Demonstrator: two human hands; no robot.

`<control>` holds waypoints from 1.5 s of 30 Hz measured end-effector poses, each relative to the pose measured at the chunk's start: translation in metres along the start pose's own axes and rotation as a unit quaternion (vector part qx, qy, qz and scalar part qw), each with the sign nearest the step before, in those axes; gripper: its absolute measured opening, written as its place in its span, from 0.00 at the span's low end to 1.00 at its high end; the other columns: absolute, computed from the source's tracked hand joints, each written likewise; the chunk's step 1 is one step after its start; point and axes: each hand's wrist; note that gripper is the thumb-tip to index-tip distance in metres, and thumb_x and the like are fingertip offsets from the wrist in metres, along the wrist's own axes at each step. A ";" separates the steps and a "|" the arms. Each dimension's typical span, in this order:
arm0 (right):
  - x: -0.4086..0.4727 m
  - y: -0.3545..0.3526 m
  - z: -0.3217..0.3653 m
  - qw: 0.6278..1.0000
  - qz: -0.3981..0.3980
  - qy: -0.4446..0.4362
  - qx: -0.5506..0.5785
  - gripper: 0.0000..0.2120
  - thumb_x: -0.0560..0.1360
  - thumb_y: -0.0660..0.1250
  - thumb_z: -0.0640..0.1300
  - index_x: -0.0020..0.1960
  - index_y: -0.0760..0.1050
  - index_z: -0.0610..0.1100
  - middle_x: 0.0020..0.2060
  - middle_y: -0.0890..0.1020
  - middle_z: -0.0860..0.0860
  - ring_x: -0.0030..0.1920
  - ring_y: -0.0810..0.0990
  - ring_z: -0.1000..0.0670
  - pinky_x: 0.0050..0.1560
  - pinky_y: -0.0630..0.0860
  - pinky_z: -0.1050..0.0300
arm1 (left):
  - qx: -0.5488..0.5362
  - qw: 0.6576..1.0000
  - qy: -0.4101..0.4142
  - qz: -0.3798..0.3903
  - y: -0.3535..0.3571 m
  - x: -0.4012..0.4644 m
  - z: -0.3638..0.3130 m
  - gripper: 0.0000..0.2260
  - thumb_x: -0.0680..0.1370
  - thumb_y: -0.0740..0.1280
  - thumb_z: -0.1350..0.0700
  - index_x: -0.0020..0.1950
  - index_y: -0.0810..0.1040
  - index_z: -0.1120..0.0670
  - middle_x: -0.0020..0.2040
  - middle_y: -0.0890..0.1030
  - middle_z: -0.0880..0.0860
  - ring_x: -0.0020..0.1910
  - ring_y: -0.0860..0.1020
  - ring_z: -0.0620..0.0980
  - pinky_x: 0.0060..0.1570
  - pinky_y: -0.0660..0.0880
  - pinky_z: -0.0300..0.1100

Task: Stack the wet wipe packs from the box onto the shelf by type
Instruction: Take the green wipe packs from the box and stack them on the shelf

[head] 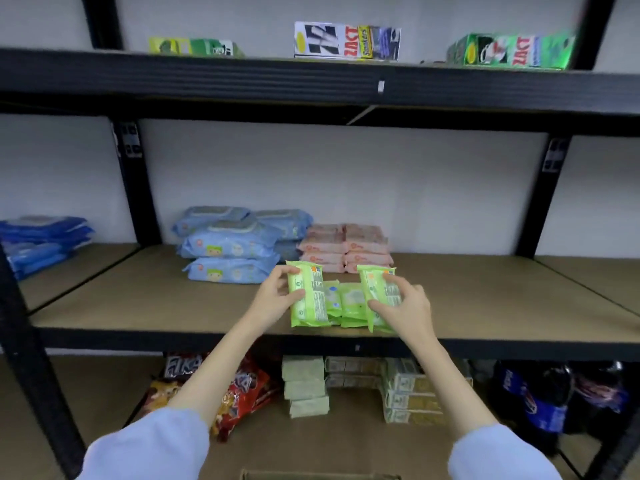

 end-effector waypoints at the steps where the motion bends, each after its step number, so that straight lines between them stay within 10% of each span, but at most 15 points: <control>1: 0.006 0.001 0.002 1.000 0.007 0.006 0.001 0.26 0.70 0.71 0.45 0.67 0.70 0.50 0.59 0.70 0.44 0.53 0.70 0.49 0.51 0.64 0.60 | 0.010 1.000 -0.001 0.002 0.002 0.007 0.000 0.13 0.75 0.66 0.67 0.53 0.70 0.52 0.55 0.76 0.57 0.54 0.76 0.54 0.51 0.75 0.40; 7: 0.027 0.015 -0.001 0.999 0.031 0.019 -0.007 0.26 0.70 0.71 0.46 0.68 0.71 0.48 0.61 0.71 0.42 0.62 0.70 0.45 0.56 0.66 0.58 | 0.046 0.998 -0.025 -0.019 0.013 0.039 0.007 0.13 0.75 0.66 0.65 0.59 0.74 0.58 0.62 0.75 0.59 0.62 0.74 0.56 0.64 0.70 0.52; 16: 0.047 0.036 -0.014 0.997 0.061 0.045 -0.016 0.22 0.72 0.69 0.53 0.64 0.74 0.48 0.62 0.73 0.44 0.63 0.71 0.45 0.61 0.67 0.56 | 0.229 0.971 -0.074 -0.006 0.025 0.054 0.025 0.12 0.80 0.59 0.58 0.62 0.74 0.57 0.58 0.77 0.57 0.58 0.75 0.54 0.53 0.68 0.39; 21: 0.040 0.035 -0.026 0.980 0.070 0.081 0.167 0.19 0.73 0.68 0.54 0.62 0.76 0.50 0.65 0.74 0.48 0.65 0.70 0.49 0.62 0.66 0.58 | 0.297 0.953 -0.058 -0.016 0.031 0.054 0.022 0.12 0.80 0.58 0.56 0.61 0.73 0.57 0.58 0.77 0.59 0.61 0.72 0.57 0.60 0.68 0.44; 29: 0.032 0.032 -0.034 0.954 0.097 0.081 0.270 0.16 0.75 0.67 0.47 0.63 0.74 0.50 0.57 0.74 0.53 0.59 0.68 0.55 0.57 0.63 0.62 | 0.379 0.922 -0.080 0.005 0.055 0.044 0.000 0.33 0.69 0.71 0.43 0.69 0.64 0.51 0.67 0.65 0.57 0.67 0.62 0.62 0.65 0.64 0.52; 35: 0.032 0.030 -0.038 0.953 0.102 0.077 0.274 0.15 0.75 0.67 0.47 0.62 0.75 0.50 0.55 0.75 0.54 0.56 0.70 0.55 0.55 0.63 0.62 | -0.007 0.995 -0.035 -0.096 0.030 0.053 -0.009 0.16 0.78 0.55 0.61 0.51 0.80 0.47 0.57 0.78 0.54 0.50 0.75 0.48 0.54 0.72 0.45; 39: 0.034 0.031 -0.040 0.951 0.103 0.080 0.281 0.14 0.76 0.66 0.47 0.61 0.75 0.50 0.54 0.75 0.53 0.54 0.71 0.56 0.54 0.64 0.63 | -0.304 0.944 -0.107 -0.065 0.017 0.056 -0.015 0.14 0.79 0.54 0.62 0.57 0.75 0.54 0.52 0.78 0.55 0.48 0.77 0.53 0.47 0.74 0.50; 45: 0.036 0.033 -0.041 0.952 0.090 0.093 0.277 0.12 0.75 0.66 0.49 0.58 0.77 0.50 0.54 0.77 0.53 0.52 0.73 0.59 0.47 0.67 0.68 | -0.186 0.976 -0.107 -0.038 0.024 0.051 0.020 0.18 0.75 0.65 0.65 0.62 0.73 0.50 0.64 0.74 0.55 0.63 0.73 0.53 0.63 0.69 0.47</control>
Point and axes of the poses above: each hand's wrist, its own x-axis towards the middle knuckle, its own y-axis out of the palm, z = x × y
